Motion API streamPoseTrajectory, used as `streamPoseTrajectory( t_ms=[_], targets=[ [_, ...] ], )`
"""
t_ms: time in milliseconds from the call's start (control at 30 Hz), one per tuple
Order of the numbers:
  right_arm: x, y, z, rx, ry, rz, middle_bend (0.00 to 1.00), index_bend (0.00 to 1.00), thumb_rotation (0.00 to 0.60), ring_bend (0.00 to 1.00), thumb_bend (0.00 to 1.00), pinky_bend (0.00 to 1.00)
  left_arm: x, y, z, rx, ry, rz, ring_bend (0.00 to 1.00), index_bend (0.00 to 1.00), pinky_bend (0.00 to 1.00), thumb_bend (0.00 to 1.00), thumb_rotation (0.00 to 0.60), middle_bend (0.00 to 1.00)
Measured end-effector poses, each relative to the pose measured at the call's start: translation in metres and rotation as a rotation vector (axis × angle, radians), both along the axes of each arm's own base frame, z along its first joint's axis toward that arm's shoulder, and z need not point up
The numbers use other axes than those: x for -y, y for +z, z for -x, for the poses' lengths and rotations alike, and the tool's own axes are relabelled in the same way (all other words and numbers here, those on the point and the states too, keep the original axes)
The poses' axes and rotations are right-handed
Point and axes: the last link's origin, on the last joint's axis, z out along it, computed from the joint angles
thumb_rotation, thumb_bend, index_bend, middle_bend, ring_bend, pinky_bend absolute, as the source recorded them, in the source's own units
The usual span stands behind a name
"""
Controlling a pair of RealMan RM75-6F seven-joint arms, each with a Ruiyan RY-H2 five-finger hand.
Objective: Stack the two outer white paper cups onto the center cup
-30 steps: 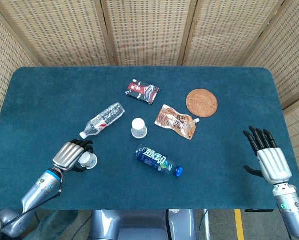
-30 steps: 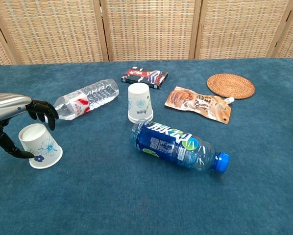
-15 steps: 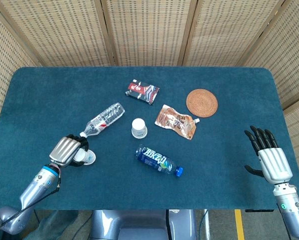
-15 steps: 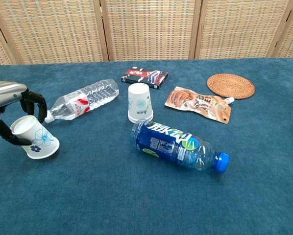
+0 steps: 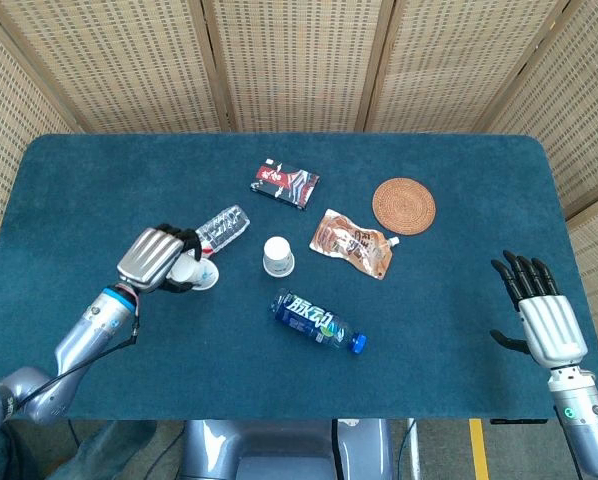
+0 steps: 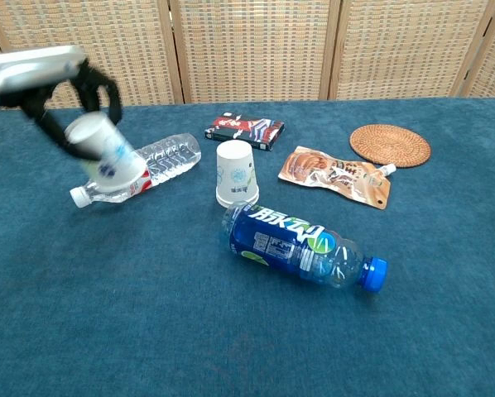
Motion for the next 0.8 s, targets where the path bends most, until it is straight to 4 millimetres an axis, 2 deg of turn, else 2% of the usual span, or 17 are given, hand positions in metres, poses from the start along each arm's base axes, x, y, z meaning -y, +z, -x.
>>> streamPoseTrajectory(
  t_ms=[167,333,533,800],
  targets=[
    [0.002,0.003,0.005,0.002,-0.024,0.009,0.0,0.0,0.6,0.0,0.0,0.0,-0.03,0.005,-0.051,-0.007,-0.074,-0.024,0.43,0.56,0.35,0.19,0.6,0.4],
    [0.002,0.006,0.009,0.0,-0.04,0.021,0.0,0.0,0.6,0.0,0.0,0.0,-0.051,-0.013,-0.09,0.0,-0.079,0.033,0.43,0.56,0.35,0.18,0.6,0.4],
    [0.002,0.007,0.013,-0.006,-0.059,0.024,0.0,0.0,0.6,0.0,0.0,0.0,-0.063,-0.035,-0.118,-0.033,-0.077,0.081,0.43,0.56,0.33,0.18,0.6,0.4],
    [0.0,0.011,0.016,-0.003,-0.068,0.038,0.0,0.0,0.6,0.0,0.0,0.0,-0.071,-0.049,-0.134,-0.097,-0.062,0.087,0.43,0.56,0.33,0.18,0.6,0.4]
  ],
)
